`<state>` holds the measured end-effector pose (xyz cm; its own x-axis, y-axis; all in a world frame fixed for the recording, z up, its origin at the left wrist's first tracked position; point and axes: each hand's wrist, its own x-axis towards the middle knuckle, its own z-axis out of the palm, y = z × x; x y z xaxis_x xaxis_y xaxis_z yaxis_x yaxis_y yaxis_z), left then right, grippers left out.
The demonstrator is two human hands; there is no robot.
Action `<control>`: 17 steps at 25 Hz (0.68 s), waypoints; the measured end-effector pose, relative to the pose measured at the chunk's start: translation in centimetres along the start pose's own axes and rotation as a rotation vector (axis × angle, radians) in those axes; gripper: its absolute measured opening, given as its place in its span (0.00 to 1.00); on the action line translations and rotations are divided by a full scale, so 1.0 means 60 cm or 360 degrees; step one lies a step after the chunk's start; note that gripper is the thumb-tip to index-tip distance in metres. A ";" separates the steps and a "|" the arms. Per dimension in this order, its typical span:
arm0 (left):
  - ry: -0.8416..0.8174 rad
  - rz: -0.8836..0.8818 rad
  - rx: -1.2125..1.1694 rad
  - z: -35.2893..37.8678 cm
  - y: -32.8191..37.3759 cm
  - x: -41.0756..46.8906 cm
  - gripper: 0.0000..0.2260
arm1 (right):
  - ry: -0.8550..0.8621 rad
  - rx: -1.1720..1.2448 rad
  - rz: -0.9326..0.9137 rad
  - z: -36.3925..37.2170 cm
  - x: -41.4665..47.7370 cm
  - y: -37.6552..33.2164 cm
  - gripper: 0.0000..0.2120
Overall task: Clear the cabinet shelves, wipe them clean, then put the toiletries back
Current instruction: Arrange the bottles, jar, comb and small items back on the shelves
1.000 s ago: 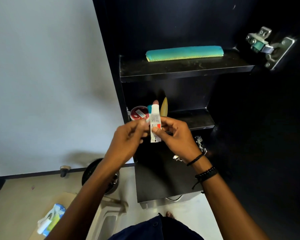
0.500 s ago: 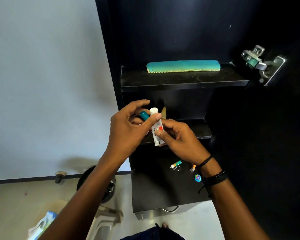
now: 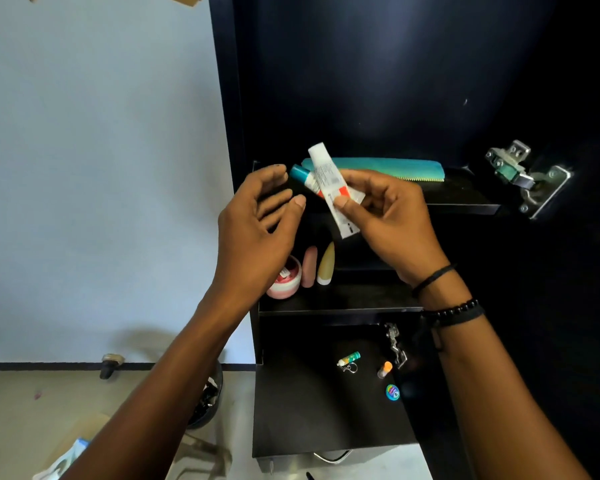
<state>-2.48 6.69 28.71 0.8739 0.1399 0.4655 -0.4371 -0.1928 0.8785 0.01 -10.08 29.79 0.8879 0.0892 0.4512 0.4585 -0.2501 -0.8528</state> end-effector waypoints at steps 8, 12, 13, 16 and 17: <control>-0.0026 -0.0005 0.0343 0.007 -0.021 0.006 0.17 | -0.0156 -0.0772 -0.0087 0.010 0.114 -0.009 0.12; 0.0001 0.0023 0.0434 0.010 -0.025 0.006 0.15 | -0.0297 -0.0937 -0.0028 0.026 0.128 0.005 0.11; 0.0019 0.0036 0.0460 0.011 -0.027 0.007 0.15 | -0.0279 -0.0968 -0.0051 0.029 0.128 0.009 0.11; 0.0068 0.0090 0.0501 0.013 -0.034 0.012 0.12 | -0.0179 -0.0967 -0.0140 0.034 0.126 0.016 0.10; 0.0076 0.0106 0.0516 0.015 -0.036 0.012 0.11 | -0.0149 -0.0965 -0.0168 0.035 0.126 0.019 0.09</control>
<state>-0.71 6.35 27.07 0.8315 0.1607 0.5318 -0.3956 -0.5009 0.7698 7.33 -7.68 31.66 0.8510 0.2207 0.4765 0.4660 -0.7357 -0.4915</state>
